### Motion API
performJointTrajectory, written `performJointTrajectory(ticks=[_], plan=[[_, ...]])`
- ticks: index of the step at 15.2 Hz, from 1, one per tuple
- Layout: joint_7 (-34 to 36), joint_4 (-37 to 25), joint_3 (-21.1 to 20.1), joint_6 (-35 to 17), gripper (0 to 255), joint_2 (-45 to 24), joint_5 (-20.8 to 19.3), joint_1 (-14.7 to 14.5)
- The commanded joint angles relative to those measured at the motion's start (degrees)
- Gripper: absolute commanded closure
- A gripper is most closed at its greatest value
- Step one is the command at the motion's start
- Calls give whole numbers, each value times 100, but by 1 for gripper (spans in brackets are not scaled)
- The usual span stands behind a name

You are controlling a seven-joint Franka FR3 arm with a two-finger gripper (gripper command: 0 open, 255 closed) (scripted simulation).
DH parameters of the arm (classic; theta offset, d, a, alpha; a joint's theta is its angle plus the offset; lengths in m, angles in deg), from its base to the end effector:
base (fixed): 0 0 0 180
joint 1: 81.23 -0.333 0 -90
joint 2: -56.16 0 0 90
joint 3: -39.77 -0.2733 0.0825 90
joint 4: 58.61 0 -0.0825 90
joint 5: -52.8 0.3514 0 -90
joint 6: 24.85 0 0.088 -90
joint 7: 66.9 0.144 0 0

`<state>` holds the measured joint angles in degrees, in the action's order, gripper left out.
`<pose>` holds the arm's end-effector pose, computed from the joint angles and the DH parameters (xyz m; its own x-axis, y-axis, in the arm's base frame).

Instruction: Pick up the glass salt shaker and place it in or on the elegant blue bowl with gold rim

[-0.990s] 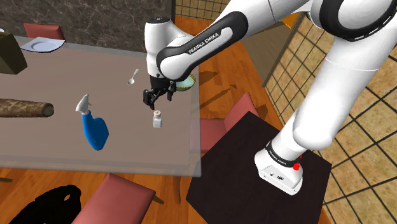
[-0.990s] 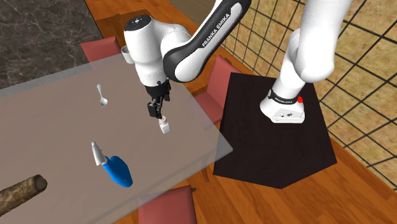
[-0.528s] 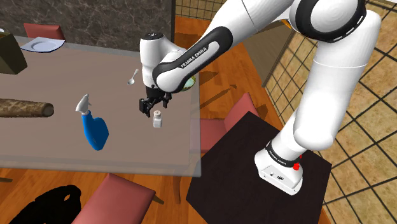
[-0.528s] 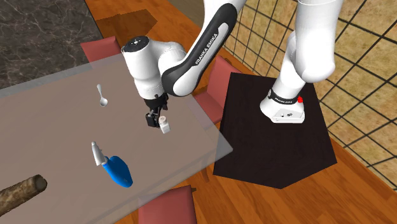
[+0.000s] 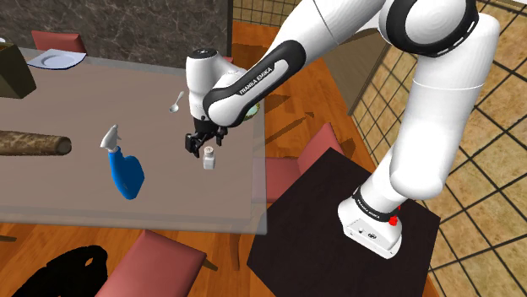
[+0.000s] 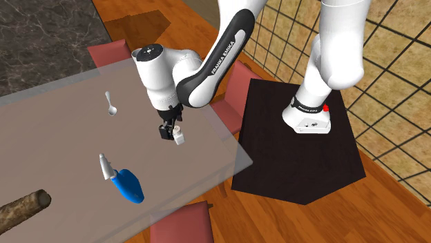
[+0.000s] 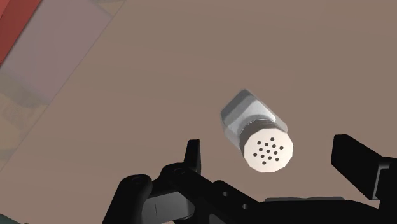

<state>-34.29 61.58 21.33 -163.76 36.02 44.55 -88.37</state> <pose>0.4929 0.2356 0.2068 0.9994 -0.0320 -0.0091 -0.0321 -0.9994 -0.0119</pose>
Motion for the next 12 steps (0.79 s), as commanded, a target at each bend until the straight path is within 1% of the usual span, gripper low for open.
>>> performJointTrajectory(ticks=[1, 2, 3, 12], plan=[[0, 0, 0, 0, 0, 0, 0, 0], [0, 0, 0, 0, 0, 0, 0, 0], [0, 0, 0, 0, 255, 0, 0, 0], [0, 0, 0, -1, 255, -1, 0, 0]])
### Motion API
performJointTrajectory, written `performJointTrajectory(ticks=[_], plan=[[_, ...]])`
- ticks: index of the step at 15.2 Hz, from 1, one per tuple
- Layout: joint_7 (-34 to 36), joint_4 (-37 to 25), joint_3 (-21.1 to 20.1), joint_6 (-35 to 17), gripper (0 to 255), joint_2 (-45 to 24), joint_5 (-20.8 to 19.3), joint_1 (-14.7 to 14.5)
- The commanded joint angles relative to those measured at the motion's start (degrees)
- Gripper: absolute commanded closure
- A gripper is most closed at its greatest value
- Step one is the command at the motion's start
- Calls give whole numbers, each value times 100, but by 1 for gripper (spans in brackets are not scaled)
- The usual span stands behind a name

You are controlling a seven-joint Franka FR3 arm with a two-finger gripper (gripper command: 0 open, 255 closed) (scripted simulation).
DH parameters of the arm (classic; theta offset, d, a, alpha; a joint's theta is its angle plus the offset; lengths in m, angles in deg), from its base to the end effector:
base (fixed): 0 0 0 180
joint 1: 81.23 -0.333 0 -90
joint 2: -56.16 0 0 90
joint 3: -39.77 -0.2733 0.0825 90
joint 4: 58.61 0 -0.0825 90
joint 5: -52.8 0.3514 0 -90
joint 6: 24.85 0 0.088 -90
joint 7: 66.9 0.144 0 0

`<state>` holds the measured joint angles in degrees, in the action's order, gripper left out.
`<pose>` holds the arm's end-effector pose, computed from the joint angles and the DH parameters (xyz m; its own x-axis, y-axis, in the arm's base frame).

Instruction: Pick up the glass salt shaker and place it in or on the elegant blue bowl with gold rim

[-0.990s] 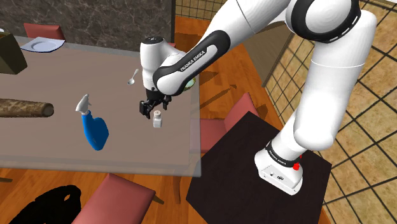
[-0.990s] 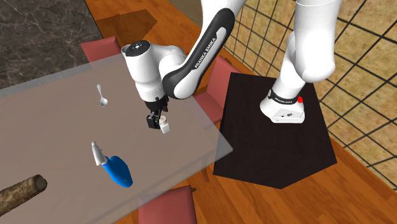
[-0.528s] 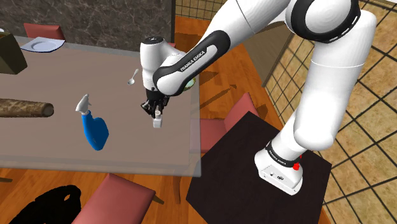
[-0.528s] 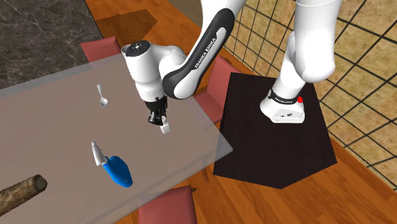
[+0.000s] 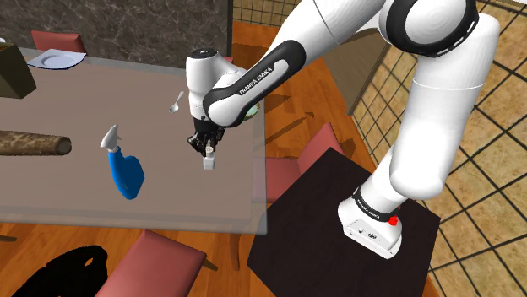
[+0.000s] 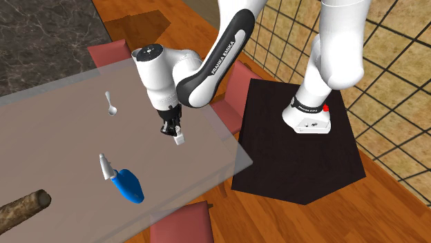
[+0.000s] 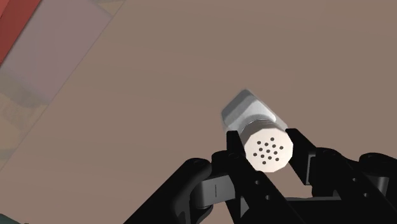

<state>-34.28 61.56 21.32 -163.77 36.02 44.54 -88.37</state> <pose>0.4930 0.2357 0.2070 0.9995 -0.0319 -0.0086 -0.0320 -0.9994 -0.0121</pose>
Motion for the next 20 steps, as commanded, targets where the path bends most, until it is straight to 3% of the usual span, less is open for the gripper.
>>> performJointTrajectory(ticks=[1, 20], plan=[[-20, -6, -15, 62, 255, 57, 29, 12], [-316, -396, -188, 1322, 255, 982, 490, 151]])
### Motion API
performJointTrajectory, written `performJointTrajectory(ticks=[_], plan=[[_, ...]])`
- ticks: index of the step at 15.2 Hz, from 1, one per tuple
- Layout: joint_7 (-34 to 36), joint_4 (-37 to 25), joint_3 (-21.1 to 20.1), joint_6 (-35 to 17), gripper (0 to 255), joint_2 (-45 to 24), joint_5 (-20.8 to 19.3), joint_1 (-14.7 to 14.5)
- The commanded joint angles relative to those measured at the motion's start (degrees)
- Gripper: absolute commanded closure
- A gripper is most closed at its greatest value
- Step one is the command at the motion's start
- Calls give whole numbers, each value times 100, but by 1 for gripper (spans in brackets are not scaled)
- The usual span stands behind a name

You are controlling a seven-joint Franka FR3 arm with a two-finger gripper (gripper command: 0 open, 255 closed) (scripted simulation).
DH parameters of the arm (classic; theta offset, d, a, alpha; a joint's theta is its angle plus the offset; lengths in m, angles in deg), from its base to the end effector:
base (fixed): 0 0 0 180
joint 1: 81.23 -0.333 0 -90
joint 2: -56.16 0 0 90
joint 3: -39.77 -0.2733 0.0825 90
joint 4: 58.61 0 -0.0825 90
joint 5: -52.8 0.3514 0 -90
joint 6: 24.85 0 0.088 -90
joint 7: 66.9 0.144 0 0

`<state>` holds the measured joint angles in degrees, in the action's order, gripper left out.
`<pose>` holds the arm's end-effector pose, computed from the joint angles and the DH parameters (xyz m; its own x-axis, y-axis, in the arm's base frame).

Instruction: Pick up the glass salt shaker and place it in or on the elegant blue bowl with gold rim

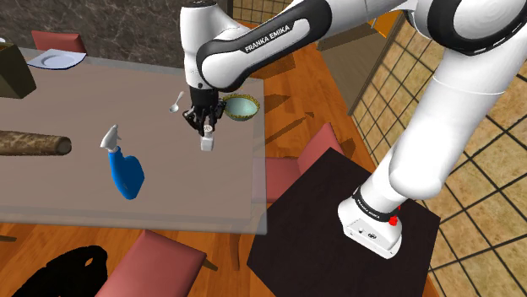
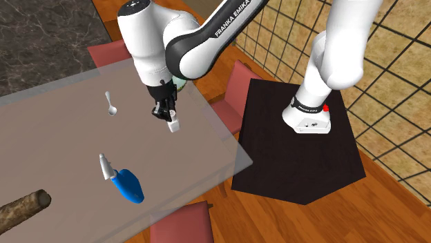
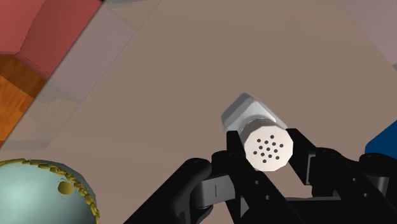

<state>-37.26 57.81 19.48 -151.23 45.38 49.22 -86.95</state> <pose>0.4950 0.2360 0.3002 0.9995 -0.0318 -0.0085 -0.0319 -0.9994 -0.0121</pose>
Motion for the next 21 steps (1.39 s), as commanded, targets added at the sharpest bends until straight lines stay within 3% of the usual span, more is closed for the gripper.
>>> performJointTrajectory(ticks=[1, 13, 21], plan=[[-30, -55, -7, 138, 255, 85, 41, 12], [-135, -529, -33, 956, 255, 454, 207, 45], [-1171, -885, 422, 1228, 255, 368, 231, 611]])
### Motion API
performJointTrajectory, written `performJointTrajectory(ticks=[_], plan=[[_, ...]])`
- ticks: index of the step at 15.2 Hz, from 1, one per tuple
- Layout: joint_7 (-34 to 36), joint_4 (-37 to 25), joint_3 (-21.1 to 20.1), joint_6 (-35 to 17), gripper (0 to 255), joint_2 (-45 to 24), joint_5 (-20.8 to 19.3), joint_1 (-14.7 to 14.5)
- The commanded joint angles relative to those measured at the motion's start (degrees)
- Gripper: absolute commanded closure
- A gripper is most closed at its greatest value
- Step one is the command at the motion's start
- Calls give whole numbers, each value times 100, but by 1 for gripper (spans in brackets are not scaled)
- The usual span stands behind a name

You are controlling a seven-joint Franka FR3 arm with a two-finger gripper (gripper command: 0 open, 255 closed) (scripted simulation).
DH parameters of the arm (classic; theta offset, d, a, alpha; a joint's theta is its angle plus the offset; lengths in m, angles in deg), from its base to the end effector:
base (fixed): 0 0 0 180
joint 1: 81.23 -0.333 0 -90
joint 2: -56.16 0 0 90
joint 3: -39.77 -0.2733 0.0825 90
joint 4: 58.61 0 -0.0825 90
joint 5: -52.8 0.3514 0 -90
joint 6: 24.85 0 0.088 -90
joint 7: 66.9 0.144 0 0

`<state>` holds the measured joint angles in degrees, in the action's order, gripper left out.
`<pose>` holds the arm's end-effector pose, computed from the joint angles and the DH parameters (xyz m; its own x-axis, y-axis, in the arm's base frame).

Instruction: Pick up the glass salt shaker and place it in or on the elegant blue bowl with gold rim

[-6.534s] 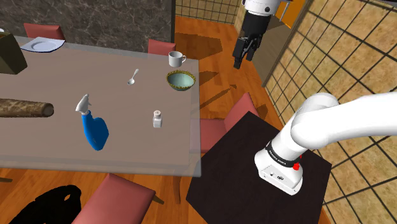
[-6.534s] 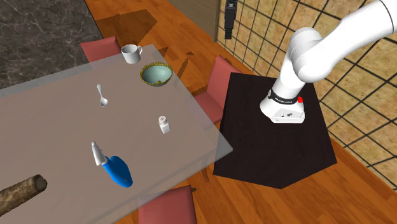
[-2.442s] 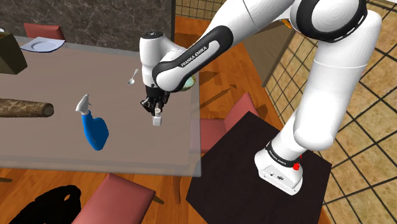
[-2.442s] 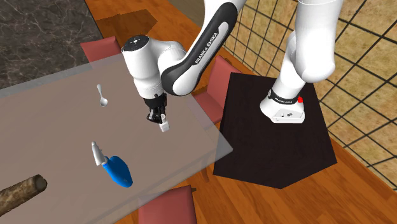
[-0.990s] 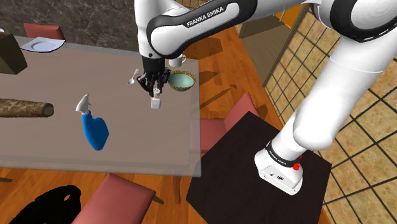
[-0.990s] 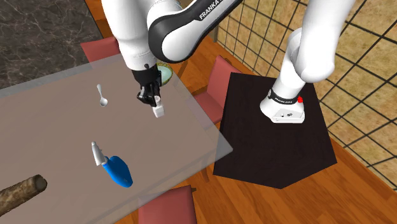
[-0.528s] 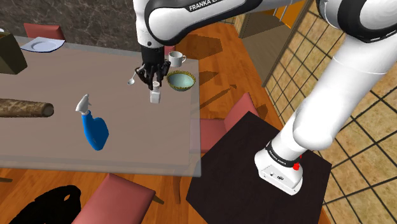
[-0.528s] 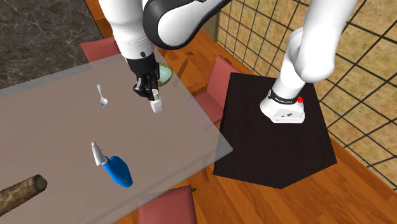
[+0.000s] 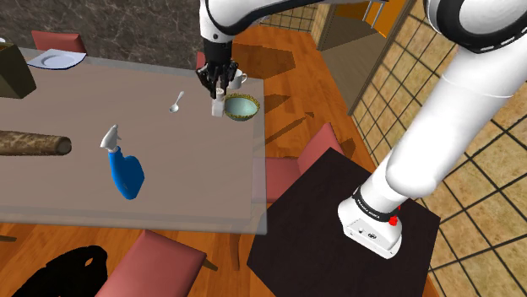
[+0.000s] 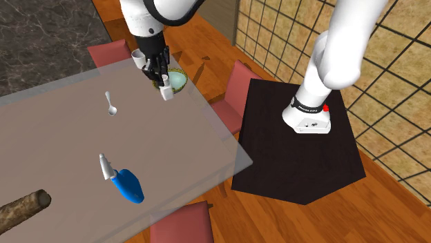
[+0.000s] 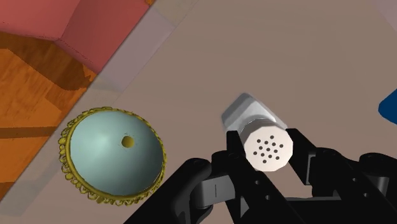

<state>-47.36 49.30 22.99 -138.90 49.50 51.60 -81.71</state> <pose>0.5304 0.1599 0.3817 0.9994 -0.0330 -0.0085 -0.0331 -0.9994 -0.0122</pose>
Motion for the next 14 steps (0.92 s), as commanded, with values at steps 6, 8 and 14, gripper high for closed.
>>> performJointTrajectory(ticks=[6, 8, 14], plan=[[-870, -591, 383, 269, 255, -334, -37, 482], [-1095, -837, 479, 378, 255, -473, -51, 609], [-1733, -1778, 739, 775, 255, -1023, -90, 970]])
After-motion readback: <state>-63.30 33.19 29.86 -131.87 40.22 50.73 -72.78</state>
